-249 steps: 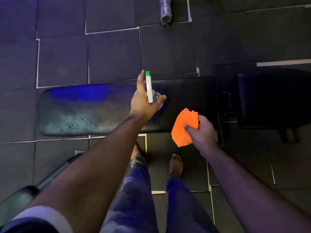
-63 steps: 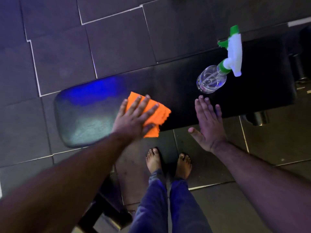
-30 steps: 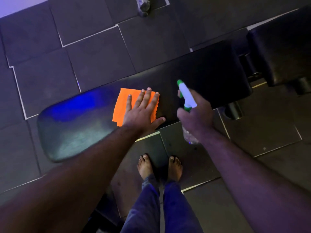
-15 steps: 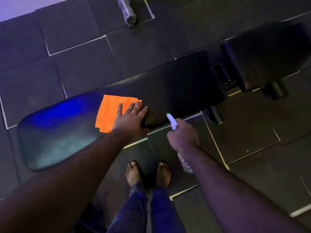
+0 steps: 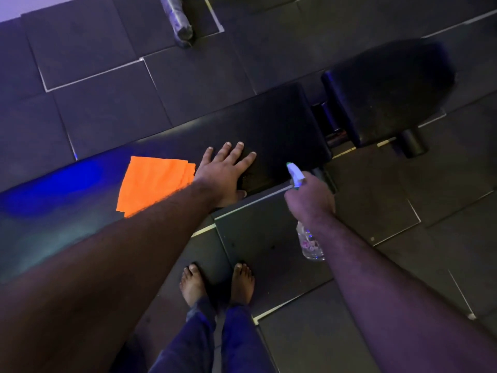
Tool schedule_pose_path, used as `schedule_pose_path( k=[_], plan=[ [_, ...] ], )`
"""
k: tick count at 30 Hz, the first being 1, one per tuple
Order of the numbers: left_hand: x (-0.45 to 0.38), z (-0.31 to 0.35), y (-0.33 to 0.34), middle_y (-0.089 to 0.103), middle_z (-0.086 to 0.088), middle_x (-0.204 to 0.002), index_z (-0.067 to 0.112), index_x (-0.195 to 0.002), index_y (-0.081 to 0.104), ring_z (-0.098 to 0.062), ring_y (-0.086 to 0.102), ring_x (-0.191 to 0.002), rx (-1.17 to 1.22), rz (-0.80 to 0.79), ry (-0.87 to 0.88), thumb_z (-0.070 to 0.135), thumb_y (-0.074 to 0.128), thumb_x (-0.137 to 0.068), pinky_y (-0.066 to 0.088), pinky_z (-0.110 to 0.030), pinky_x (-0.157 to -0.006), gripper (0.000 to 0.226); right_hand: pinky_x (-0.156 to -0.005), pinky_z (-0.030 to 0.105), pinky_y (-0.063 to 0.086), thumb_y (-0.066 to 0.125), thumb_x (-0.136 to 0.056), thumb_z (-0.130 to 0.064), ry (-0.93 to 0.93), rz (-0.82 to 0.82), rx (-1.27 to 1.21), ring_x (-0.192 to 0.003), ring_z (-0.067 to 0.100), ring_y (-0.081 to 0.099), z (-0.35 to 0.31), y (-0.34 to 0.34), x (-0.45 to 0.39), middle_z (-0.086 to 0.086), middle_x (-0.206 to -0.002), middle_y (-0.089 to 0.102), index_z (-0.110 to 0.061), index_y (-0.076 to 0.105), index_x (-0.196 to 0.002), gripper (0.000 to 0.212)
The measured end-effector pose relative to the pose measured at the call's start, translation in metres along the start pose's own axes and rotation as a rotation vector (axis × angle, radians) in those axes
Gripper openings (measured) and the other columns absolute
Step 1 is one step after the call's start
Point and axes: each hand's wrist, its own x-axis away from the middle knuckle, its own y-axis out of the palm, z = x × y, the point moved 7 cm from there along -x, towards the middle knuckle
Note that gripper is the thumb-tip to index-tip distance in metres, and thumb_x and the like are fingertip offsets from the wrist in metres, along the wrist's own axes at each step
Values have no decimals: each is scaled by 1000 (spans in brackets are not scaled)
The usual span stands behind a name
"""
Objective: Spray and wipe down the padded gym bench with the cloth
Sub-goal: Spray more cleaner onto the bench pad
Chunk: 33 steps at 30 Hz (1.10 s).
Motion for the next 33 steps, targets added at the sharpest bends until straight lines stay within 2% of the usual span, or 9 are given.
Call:
schedule_pose_path(
  k=[5, 12, 15, 19, 23, 26, 28, 31, 33],
  plan=[
    [-19, 5, 0, -16, -1, -182, 47, -171, -9, -40, -9, -168, 40, -128, -33, 64, 66, -98, 5, -64, -134, 106, -53, 24, 27, 65, -90, -30, 5, 48, 62, -59, 7, 41, 12, -27, -38, -12, -70, 49, -27, 56, -84, 12],
    [-21, 2, 0, -18, -1, -182, 48, -171, -8, -39, -10, -167, 91, -159, -15, 63, 64, -100, 7, -61, -135, 102, -57, 30, 33, 61, -89, -27, -74, 46, 103, -61, 17, 47, -19, -51, -72, -10, -70, 50, -24, 52, -80, 12],
    [-23, -3, 4, -17, 0, -182, 49, -170, -8, -39, -9, -168, 89, -171, -3, 66, 66, -97, 9, -61, -134, 105, -69, 32, 40, 60, -88, -24, -129, 54, 77, -72, 27, 52, -55, -61, -92, -7, -73, 51, -23, 61, -93, 6],
    [-26, -9, 9, -19, 0, -181, 49, -169, -10, -39, -10, -167, 86, -195, 25, 68, 66, -94, 6, -61, -133, 109, -76, 33, 43, 55, -86, -23, -156, 4, 138, -87, 29, 59, -92, -63, -113, 2, -105, 72, -29, 69, -131, 47],
    [-18, -14, 3, -11, -1, -183, 45, -172, -2, -36, -8, -168, 63, -117, 58, 77, 59, -91, -15, -64, -127, 106, -65, 28, 47, 50, -76, -19, -107, -64, 103, -82, 28, 67, -104, -54, -118, 0, -102, 74, -29, 68, -132, 59],
    [5, -44, -12, 2, -1, -184, 40, -173, 10, -33, -5, -169, 66, 100, -40, 78, 52, -91, -25, -61, -123, 99, -56, 23, 36, 46, -67, -22, -172, -132, 141, -75, 25, 62, -121, -35, -102, -4, -93, 68, -46, 60, -140, 78],
    [30, -75, -11, 3, -2, -184, 36, -173, 11, -32, -8, -169, 69, 180, -190, 82, 35, -92, -28, -63, -122, 97, -55, 22, 36, 48, -66, -23, -162, -134, 117, -66, 20, 60, -132, -20, -90, -8, -80, 63, -37, 67, -131, 69],
    [66, -111, 11, -7, -1, -184, 32, -174, 0, -31, -18, -167, 92, 118, -353, 88, 14, -93, -22, -69, -123, 99, -60, 24, 39, 48, -68, -22, -265, -219, 150, -66, 18, 54, -155, 13, -63, -11, -81, 56, -49, 58, -139, 77],
    [79, -119, 27, -9, 1, -184, 33, -173, -5, -29, -17, -168, 103, 73, -374, 90, 6, -92, -17, -72, -126, 100, -57, 22, 36, 47, -67, -23, -272, -258, 171, -64, 14, 52, -163, 29, -51, -11, -79, 56, -46, 63, -137, 75]
  ],
)
